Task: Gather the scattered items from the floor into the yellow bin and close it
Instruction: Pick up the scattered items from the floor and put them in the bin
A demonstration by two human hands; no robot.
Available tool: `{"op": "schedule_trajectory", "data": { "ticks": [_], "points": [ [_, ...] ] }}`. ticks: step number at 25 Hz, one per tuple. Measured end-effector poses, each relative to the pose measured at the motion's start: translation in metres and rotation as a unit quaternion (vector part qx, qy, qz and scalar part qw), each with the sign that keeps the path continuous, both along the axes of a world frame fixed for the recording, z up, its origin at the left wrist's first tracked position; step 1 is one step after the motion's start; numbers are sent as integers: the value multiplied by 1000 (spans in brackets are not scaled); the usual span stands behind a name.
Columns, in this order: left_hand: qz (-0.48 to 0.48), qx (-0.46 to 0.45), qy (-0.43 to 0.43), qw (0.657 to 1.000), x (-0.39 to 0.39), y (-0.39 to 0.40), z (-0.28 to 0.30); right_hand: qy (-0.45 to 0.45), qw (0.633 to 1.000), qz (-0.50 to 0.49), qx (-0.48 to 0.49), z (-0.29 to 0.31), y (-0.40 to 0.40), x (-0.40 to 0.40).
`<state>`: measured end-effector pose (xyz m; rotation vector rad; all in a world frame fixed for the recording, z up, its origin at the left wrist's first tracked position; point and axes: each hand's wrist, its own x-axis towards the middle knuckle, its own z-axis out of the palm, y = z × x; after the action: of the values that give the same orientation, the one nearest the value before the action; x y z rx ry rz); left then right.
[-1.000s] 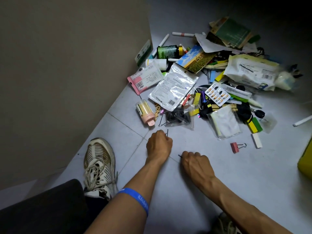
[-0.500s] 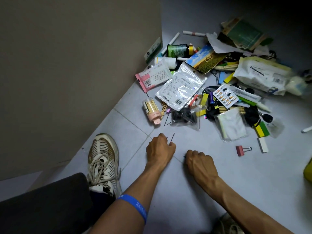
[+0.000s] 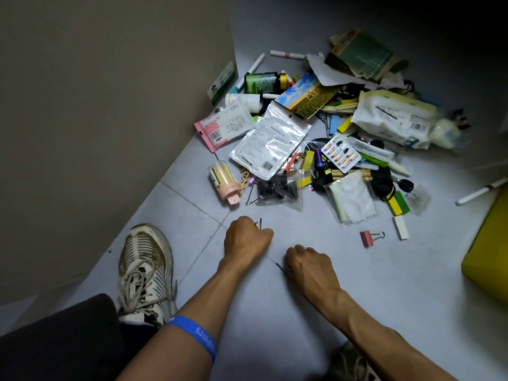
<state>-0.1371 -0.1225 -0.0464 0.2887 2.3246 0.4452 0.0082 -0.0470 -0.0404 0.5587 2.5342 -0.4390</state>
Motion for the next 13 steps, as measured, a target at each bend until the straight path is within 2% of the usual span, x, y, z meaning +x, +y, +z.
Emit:
{"op": "schedule_trajectory", "data": {
  "ticks": [2,3,5,7,9,11,13],
  "points": [
    [93,37,-91,991,0,1,7,5,999,-35,-18,0,0,-2],
    [155,69,-158,973,1,-1,11,20,998,-58,-31,0,-1,-2],
    [269,164,-322,893,4,-7,19,55,995,-80,-31,0,-6,3],
    [302,255,-436,808,10,-18,28,59,996,-59,-34,1,-14,7],
    [292,311,-480,767,18,-25,32,56,998,-17,-17,4,-23,9],
    [277,340,-479,760,24,-28,36,35,999,29,16,8,-29,9],
    [269,357,-465,764,25,-29,38,28,998,33,49,9,-32,5]
  ]
}}
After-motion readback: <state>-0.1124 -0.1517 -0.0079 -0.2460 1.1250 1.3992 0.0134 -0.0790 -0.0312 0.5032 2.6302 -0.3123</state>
